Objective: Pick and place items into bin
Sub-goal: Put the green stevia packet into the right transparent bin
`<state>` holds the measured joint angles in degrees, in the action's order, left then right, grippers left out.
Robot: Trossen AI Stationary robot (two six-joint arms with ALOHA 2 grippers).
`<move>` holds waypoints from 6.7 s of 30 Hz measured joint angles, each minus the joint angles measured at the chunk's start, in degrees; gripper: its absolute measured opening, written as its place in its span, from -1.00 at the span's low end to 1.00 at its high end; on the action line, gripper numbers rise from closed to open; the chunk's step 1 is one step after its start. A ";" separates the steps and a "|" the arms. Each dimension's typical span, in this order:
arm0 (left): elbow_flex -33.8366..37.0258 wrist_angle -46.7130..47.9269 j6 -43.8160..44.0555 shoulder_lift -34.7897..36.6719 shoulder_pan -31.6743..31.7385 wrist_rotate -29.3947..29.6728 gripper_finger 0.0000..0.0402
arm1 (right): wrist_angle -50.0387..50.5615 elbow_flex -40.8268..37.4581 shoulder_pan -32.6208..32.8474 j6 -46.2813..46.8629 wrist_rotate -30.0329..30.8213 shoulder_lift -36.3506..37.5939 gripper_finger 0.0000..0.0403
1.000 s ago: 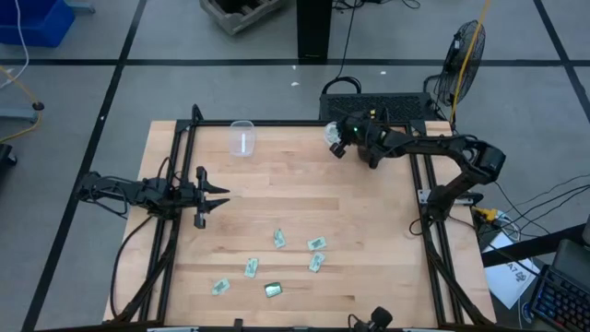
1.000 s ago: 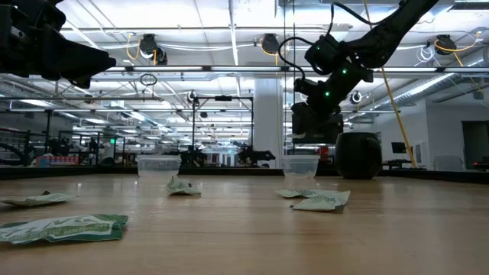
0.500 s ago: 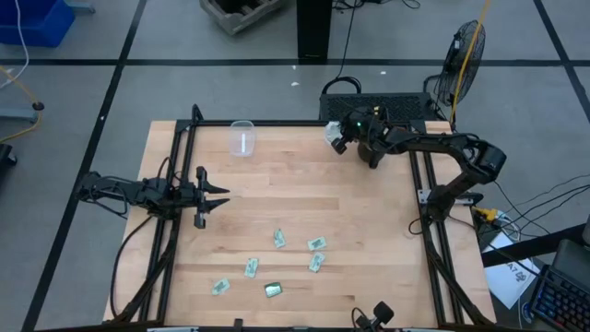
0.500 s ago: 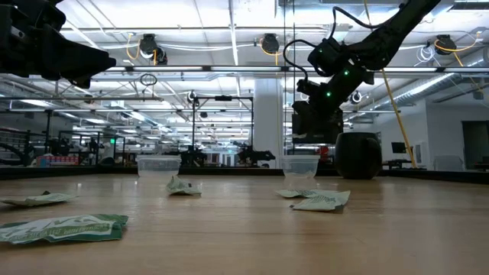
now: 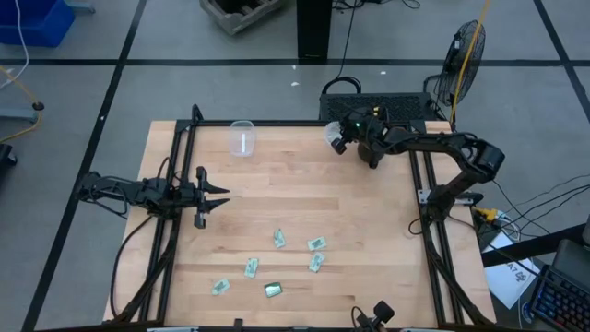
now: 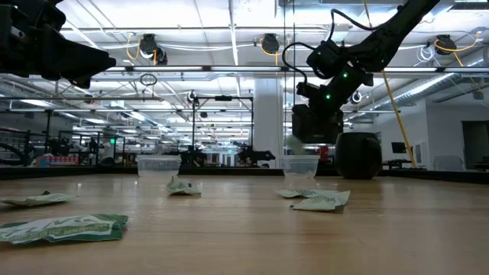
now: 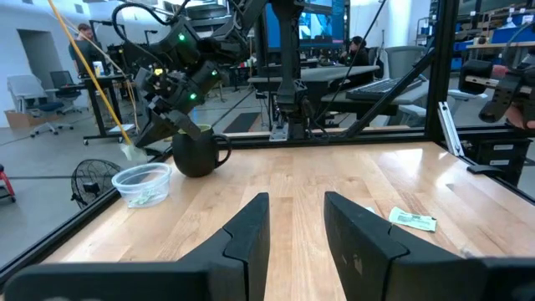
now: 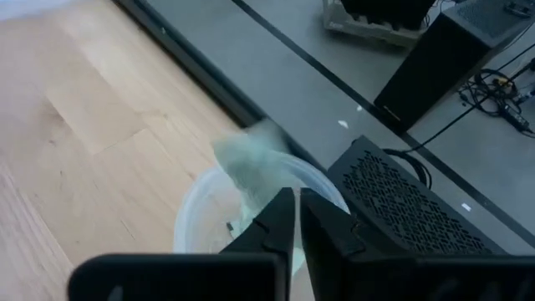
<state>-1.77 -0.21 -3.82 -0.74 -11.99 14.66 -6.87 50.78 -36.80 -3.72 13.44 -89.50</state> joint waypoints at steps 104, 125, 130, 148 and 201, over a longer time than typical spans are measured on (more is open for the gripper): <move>-0.02 0.00 0.01 -0.01 0.01 0.00 -0.39 | -14.88 -0.15 62.77 11.03 -6.00 -19.73 -0.78; 0.00 0.00 0.01 -0.01 0.00 0.00 -0.39 | -16.34 -0.09 56.65 -11.25 13.72 -2.70 -0.87; 0.00 0.00 -0.01 -0.01 0.00 0.00 -0.39 | -16.43 -0.09 51.91 -18.66 20.13 2.67 -0.87; 0.00 0.00 -0.02 0.01 0.00 0.00 -0.39 | -16.35 -0.07 27.46 -23.00 21.04 10.24 -0.89; -0.02 0.00 -0.01 0.01 0.00 0.00 -0.39 | -10.85 -2.60 -1.11 9.09 -1.63 -7.29 -0.76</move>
<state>-1.78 -0.21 -3.83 -0.73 -11.99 14.66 -17.72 48.18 -37.91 5.37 11.81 -96.79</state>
